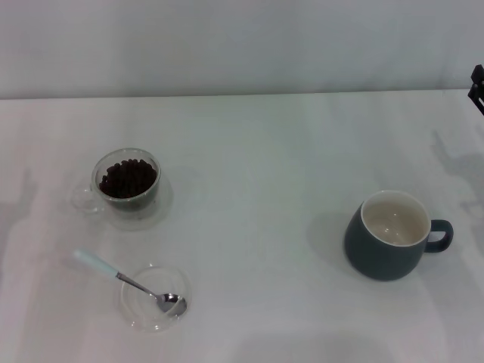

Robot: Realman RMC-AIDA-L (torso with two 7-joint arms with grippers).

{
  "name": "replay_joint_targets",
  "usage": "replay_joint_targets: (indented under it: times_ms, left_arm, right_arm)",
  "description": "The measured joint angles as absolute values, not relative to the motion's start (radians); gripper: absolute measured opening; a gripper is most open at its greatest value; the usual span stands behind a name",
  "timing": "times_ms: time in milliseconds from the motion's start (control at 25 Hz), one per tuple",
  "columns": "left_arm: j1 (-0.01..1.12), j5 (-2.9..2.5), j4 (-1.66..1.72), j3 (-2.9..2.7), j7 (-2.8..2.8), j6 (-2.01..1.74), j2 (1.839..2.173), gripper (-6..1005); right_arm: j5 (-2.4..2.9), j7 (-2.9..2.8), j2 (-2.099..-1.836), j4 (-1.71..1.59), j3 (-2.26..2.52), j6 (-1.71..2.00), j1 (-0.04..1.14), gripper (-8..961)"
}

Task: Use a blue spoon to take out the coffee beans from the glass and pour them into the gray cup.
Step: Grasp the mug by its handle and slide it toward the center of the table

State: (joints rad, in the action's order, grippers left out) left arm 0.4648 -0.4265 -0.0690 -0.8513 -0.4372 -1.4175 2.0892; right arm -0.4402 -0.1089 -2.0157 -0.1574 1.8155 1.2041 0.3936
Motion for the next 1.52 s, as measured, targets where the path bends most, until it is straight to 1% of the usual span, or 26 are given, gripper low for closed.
replay_joint_targets:
  times_ms: [1160,1280,1520]
  left_arm:
    - [0.468,-0.427,-0.068,-0.851,-0.432,-1.419,2.089,818]
    - [0.449,-0.442,-0.068,-0.851,-0.432,-1.452,2.089,818]
    - [0.359,-0.502,-0.058,-0.851,-0.431,-1.603,2.086,818]
  right_arm:
    - [-0.439,-0.109,-2.016,-0.156,1.818,1.207,0.394,876]
    - [-0.439,-0.109,-2.016,-0.156,1.820,1.210,0.388,876]
    - [-0.435,-0.109,-2.015,-0.157,1.822,1.209,0.380,876]
